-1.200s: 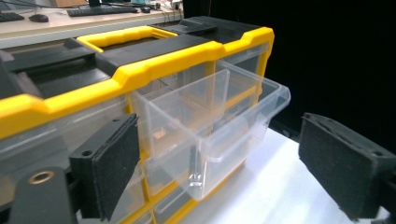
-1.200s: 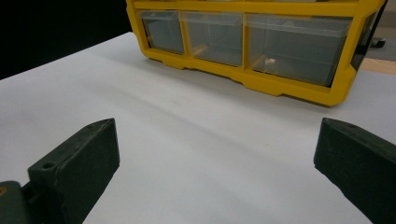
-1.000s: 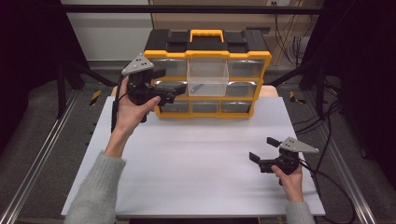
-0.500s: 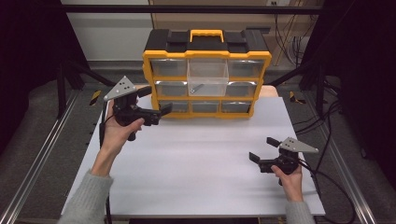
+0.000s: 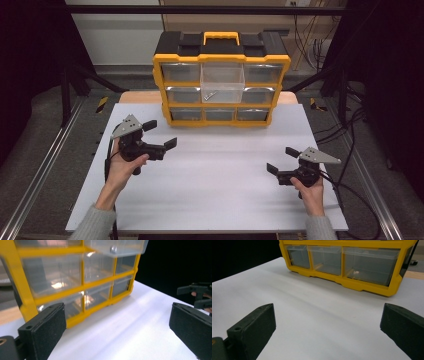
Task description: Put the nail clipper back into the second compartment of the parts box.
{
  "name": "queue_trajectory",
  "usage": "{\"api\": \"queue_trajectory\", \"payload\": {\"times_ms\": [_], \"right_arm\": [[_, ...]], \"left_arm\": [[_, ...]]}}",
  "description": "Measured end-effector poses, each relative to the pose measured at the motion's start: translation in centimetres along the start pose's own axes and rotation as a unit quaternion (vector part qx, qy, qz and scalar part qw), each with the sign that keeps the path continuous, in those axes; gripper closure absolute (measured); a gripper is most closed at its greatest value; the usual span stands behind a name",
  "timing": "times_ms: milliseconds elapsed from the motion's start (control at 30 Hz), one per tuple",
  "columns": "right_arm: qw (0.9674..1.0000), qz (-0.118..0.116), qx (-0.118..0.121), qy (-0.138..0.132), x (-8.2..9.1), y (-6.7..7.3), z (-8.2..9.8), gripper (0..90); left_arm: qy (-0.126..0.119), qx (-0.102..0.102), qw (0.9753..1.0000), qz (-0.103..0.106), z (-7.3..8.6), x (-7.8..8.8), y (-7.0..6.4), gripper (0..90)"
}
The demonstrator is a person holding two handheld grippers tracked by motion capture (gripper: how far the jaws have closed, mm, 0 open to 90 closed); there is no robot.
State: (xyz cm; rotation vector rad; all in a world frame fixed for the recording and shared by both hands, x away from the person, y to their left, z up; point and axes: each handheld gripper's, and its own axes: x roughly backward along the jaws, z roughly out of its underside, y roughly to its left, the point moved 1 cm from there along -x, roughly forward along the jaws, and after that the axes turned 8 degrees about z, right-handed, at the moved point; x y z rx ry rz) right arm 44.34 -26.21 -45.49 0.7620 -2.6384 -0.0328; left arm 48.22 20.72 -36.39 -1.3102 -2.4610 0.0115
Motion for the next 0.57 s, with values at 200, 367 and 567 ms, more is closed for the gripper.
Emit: {"api": "queue_trajectory", "payload": {"times_ms": [200, 367, 567], "right_arm": [[1.0000, 0.000, -0.001, 0.001, 0.1, 0.0, 0.0, 0.8], [1.0000, 0.000, -0.001, 0.002, 0.0, 0.0, 0.0, 0.8], [1.0000, 0.000, 0.001, 0.001, 0.0, 0.0, 0.0, 0.8]], "left_arm": [[0.011, 0.014, 0.9998, -0.003, 3.2, 0.1, 0.3, 1.2], [0.016, 0.020, 0.9996, -0.012, 5.1, 0.2, 0.7, 1.4], [0.024, 0.020, 0.9994, -0.016, 6.5, 0.6, 0.7, 1.4]]}}
